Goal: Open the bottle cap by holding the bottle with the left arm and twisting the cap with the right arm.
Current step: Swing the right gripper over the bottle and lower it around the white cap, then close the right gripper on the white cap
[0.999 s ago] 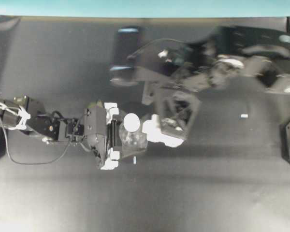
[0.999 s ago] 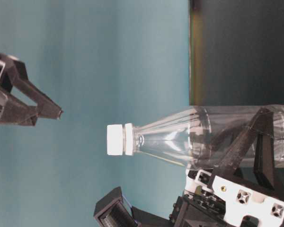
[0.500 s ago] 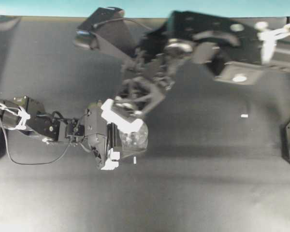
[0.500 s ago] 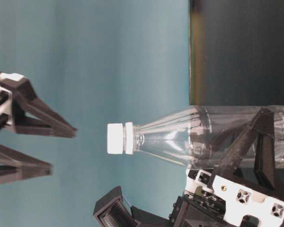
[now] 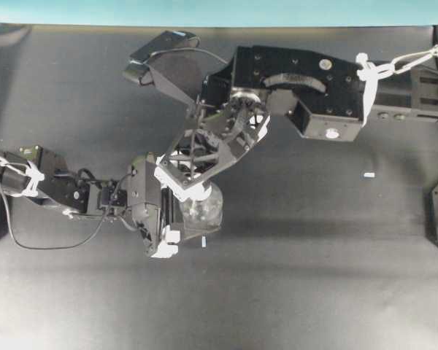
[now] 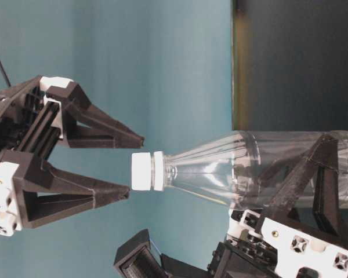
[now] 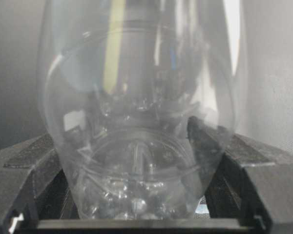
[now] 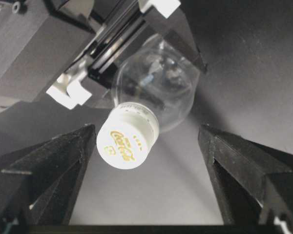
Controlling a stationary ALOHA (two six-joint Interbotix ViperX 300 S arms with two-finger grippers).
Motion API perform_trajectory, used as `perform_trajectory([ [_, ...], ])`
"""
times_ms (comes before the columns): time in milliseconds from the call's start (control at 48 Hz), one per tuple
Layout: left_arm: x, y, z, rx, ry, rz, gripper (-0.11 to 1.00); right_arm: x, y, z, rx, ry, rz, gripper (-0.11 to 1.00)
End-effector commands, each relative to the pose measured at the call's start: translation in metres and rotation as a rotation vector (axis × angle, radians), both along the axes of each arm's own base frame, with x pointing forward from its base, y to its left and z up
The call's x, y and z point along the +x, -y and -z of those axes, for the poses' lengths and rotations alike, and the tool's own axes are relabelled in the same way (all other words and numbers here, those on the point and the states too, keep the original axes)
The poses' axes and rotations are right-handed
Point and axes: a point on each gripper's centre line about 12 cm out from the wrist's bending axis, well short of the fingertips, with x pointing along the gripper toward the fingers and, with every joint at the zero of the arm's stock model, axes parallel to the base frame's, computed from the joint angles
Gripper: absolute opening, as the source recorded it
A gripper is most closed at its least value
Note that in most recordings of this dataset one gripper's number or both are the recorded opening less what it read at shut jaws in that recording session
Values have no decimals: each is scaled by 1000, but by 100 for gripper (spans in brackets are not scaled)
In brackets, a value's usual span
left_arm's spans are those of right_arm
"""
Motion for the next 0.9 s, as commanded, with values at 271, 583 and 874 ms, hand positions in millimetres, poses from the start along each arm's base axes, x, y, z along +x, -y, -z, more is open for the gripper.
perform_trajectory([
  [271,2,4,-2,-1,4,12,78,0,-12,6,8,-7,4,75],
  [583,3,2,-1,0,-9,7,78,-1,-16,7,7,-14,-10,41],
  [874,3,2,0,0,-11,7,78,-1,-16,6,-16,-8,-88,38],
])
